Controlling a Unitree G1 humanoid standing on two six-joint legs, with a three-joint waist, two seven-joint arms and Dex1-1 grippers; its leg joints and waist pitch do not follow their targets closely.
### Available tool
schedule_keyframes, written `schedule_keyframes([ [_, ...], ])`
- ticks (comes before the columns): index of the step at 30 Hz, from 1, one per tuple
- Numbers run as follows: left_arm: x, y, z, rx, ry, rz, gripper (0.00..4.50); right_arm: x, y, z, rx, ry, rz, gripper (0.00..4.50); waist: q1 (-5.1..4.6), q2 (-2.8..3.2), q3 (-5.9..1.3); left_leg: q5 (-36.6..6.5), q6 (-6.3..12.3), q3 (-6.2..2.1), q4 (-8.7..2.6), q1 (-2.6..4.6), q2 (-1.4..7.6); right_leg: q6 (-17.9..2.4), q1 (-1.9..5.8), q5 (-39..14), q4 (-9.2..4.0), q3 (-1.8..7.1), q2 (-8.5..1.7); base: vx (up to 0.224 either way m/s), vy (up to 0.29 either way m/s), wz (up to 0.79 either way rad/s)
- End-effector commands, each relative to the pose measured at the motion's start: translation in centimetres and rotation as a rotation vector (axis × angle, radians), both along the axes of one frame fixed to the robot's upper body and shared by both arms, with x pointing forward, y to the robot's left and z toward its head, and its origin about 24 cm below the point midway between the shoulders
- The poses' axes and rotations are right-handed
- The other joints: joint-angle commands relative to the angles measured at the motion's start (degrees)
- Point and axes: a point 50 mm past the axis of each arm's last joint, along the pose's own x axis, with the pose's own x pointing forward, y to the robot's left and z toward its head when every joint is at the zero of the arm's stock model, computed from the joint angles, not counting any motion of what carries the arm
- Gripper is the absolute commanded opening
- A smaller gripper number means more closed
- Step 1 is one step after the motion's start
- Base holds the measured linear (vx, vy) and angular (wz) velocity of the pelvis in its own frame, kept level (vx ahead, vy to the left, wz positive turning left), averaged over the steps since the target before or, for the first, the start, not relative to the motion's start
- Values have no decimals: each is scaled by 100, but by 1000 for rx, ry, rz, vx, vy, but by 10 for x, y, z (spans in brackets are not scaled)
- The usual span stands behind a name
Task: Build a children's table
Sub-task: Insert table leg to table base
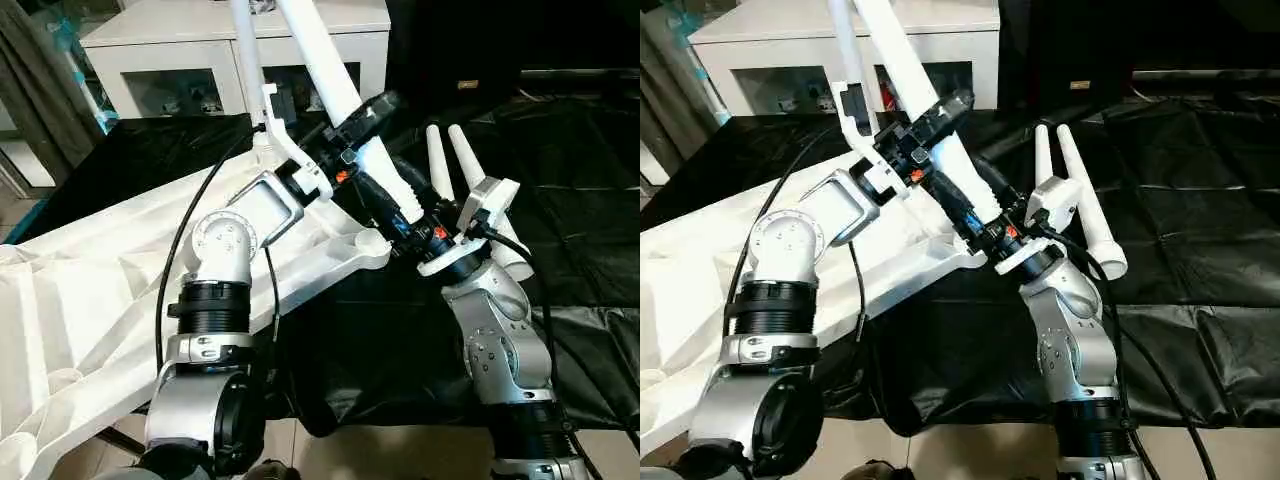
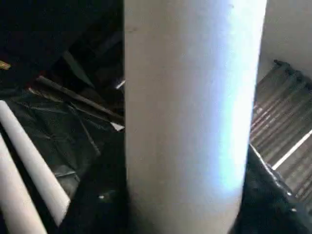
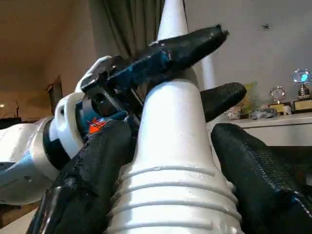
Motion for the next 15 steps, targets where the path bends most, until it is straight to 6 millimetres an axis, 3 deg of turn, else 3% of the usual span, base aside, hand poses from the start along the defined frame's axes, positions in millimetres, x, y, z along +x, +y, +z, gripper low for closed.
schedule_keyframes([
  [1, 4, 14, 6, -7, -20, 60, 211, -1, 6, -2, -26, 8, 31, 272, 20, -116, -455, -1391, 424, -181, -426, 143, 218, -792, 329, -1896, -507, 163, -297, 0, 0, 0],
  [7, 9, 25, 7, 11, -22, 108, 202, -2, 7, -1, -24, 6, 36, 272, 10, -99, -454, -1417, 400, -183, -439, 145, 221, -793, 325, -1838, -502, 164, -290, 0, 0, 0],
  [8, 10, 26, 8, 16, -26, 107, 201, -2, 6, 0, -30, 4, 33, 272, 1, -5, -449, -1509, 369, -187, -442, 157, 220, -783, 310, -1863, -514, 159, -283, 0, 0, 0],
  [9, 10, 28, 8, 21, -28, 106, 201, -2, 5, 0, -36, 2, 31, 272, -10, -38, -453, -1543, 338, -190, -447, 154, 213, -774, 325, -1808, -516, 154, -278, 0, 0, 0],
  [10, 10, 28, 8, 41, -37, 101, 201, -1, 3, -1, -55, 6, 15, 272, 2, 39, -455, -1556, 313, -203, -448, 161, 215, -783, 322, -1786, -499, 155, -284, 0, 0, 0],
  [11, 10, 28, 8, 56, -44, 97, 200, -1, 2, -1, -69, 9, 3, 272, -13, -11, -453, -1574, 299, -194, -453, 153, 209, -777, 326, -1736, -506, 155, -272, 0, 0, 0],
  [12, 9, 28, 8, 73, -53, 88, 200, 0, 2, -2, -72, 26, 17, 307, -6, 70, -458, -1606, 282, -205, -453, 167, 214, -807, 326, -1725, -492, 158, -282, 0, 0, 0],
  [13, 8, 26, 8, 103, -77, 78, 200, -1, 3, -3, -83, 50, 61, 328, -12, 92, -453, -1667, 267, -206, -458, 173, 221, -809, 321, -1730, -506, 154, -278, 0, 0, 0],
  [14, 7, 25, 8, 128, -94, 72, 200, -2, 3, -4, -75, 78, 98, 342, -18, 23, -455, -1691, 271, -211, -465, 175, 220, -812, 345, -1676, -501, 151, -262, 0, 0, 0],
  [15, 7, 24, 8, 139, -101, 69, 200, -3, 3, -4, -72, 91, 115, 344, -17, 21, -448, -1666, 308, -208, -466, 177, 211, -825, 357, -1659, -505, 157, -254, 0, 0, 0],
])
